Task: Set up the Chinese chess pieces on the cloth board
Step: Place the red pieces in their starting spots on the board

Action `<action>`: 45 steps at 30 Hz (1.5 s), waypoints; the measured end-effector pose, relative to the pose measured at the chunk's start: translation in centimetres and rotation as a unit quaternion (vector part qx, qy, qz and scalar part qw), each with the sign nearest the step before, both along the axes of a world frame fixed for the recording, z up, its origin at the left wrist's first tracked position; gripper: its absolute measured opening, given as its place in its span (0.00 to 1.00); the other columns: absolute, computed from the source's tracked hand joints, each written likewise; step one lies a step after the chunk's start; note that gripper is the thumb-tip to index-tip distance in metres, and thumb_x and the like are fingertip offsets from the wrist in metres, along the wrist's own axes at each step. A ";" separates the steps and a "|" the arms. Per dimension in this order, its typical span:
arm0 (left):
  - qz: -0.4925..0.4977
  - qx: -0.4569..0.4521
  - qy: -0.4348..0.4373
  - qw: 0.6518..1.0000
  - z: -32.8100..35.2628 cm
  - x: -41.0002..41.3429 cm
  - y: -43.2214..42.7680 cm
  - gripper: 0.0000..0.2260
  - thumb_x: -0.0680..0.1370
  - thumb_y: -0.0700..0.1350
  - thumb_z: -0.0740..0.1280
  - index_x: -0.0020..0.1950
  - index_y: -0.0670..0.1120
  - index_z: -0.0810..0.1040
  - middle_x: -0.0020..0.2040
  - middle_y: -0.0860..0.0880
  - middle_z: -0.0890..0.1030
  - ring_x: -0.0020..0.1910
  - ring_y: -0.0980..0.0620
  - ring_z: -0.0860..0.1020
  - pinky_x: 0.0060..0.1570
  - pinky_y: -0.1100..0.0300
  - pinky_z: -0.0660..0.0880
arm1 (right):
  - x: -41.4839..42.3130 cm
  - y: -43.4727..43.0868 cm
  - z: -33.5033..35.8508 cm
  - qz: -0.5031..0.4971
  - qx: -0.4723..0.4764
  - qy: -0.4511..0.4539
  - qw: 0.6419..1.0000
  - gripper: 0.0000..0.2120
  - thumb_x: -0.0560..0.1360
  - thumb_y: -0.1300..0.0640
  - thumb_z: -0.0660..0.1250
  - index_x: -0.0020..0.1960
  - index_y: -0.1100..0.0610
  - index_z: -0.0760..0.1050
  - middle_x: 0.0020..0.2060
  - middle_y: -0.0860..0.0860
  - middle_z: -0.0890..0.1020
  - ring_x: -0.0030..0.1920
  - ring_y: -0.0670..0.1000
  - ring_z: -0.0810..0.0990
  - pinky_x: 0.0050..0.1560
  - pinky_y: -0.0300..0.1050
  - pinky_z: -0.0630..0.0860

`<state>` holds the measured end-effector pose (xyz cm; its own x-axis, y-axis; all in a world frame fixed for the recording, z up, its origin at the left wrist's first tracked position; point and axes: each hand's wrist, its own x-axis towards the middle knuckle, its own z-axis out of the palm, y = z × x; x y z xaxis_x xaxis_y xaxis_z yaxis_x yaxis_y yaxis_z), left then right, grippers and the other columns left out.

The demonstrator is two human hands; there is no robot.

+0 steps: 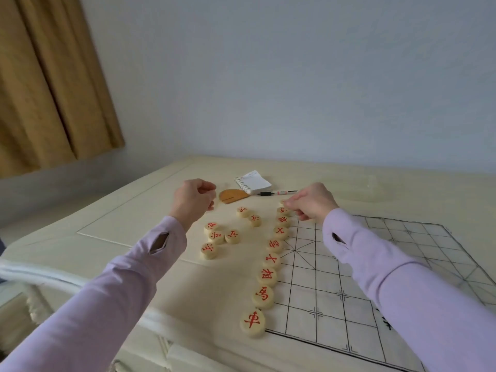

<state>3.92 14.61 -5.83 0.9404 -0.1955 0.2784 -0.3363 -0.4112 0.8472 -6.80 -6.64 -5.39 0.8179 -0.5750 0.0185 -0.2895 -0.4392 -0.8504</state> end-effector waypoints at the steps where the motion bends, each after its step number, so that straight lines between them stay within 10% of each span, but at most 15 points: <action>1: 0.007 0.003 0.002 1.000 -0.1 0.2 0.6 0.07 0.76 0.35 0.65 0.53 0.39 0.79 0.35 0.50 0.77 0.30 0.54 0.75 0.30 0.70 0.76 | 0.0 0.4 0.1 0.012 0.005 -0.002 1.000 0.07 0.70 0.63 0.71 0.46 0.65 0.81 0.30 0.53 0.79 0.31 0.51 0.76 0.41 0.44 0.80; 11: 0.003 0.151 0.061 0.987 -1.2 0.3 4.3 0.04 0.76 0.42 0.66 0.46 0.43 0.80 0.39 0.45 0.77 0.31 0.52 0.75 0.42 0.58 0.76 | 1.1 3.1 0.1 0.081 0.005 0.001 0.997 0.05 0.70 0.62 0.72 0.37 0.59 0.78 0.36 0.57 0.80 0.36 0.54 0.78 0.44 0.46 0.80; 18: 0.017 0.234 0.106 0.966 -1.6 0.2 3.5 0.19 0.74 0.56 0.67 0.31 0.42 0.75 0.33 0.46 0.79 0.35 0.47 0.76 0.50 0.55 0.76 | 1.2 4.0 0.1 0.098 0.004 0.014 0.995 0.05 0.71 0.62 0.72 0.37 0.58 0.78 0.38 0.57 0.81 0.37 0.54 0.78 0.47 0.48 0.79; 23: 0.019 0.283 0.102 0.954 -0.7 -0.4 2.4 0.20 0.72 0.58 0.69 0.29 0.44 0.73 0.20 0.52 0.76 0.27 0.54 0.75 0.40 0.61 0.74 | 0.9 3.9 0.1 0.100 0.004 0.020 0.995 0.04 0.71 0.62 0.72 0.39 0.59 0.79 0.37 0.57 0.81 0.38 0.54 0.78 0.47 0.48 0.79; 34: -0.020 0.294 0.132 0.946 0.2 -0.6 0.5 0.11 0.70 0.46 0.75 0.34 0.42 0.76 0.27 0.48 0.80 0.30 0.51 0.80 0.50 0.57 0.80 | -1.8 2.9 0.7 0.095 0.024 0.003 0.995 0.07 0.71 0.63 0.72 0.48 0.65 0.80 0.39 0.57 0.80 0.37 0.53 0.77 0.38 0.42 0.78; 45: 0.012 0.294 0.040 0.955 1.2 -4.0 -0.7 0.14 0.67 0.46 0.76 0.46 0.39 0.82 0.41 0.44 0.82 0.38 0.47 0.77 0.32 0.61 0.70 | -8.1 0.9 1.2 0.072 0.042 -0.014 0.996 0.09 0.73 0.65 0.70 0.52 0.67 0.78 0.35 0.55 0.78 0.32 0.49 0.75 0.31 0.35 0.77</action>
